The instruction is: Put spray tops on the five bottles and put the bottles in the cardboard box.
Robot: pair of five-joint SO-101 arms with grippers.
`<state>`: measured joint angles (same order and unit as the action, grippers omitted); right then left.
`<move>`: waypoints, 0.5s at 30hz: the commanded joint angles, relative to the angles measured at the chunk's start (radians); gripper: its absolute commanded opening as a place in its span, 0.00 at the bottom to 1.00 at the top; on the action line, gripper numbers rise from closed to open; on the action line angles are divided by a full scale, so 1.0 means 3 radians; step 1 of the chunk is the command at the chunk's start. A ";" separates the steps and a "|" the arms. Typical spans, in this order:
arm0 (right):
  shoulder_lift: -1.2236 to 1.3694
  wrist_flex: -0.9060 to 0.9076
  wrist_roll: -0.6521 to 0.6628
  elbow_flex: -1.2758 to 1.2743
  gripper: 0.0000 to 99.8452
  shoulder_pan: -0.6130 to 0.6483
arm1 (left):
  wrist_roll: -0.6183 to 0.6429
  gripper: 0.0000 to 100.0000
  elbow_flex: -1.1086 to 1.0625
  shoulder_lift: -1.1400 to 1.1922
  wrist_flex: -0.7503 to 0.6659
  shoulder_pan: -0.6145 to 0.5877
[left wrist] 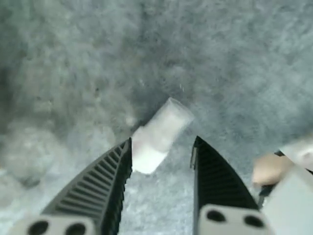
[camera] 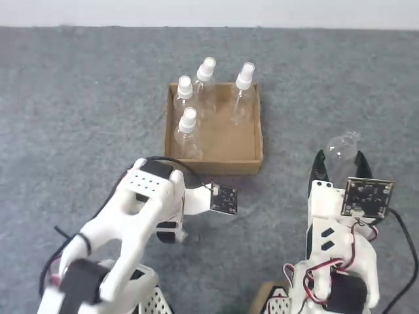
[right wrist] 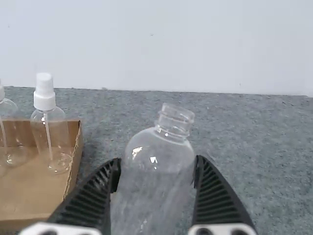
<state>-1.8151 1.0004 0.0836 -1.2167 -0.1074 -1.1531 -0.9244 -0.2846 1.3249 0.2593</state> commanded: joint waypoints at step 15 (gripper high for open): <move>-0.0003 -0.0095 -0.0041 0.0046 0.04 -0.0043 | 0.0517 0.06 0.0197 0.0496 -0.0368 -0.0128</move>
<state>-1.8151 1.0004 0.0836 -1.2167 -0.1074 -1.0748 -0.9076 -0.1281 1.2236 0.2056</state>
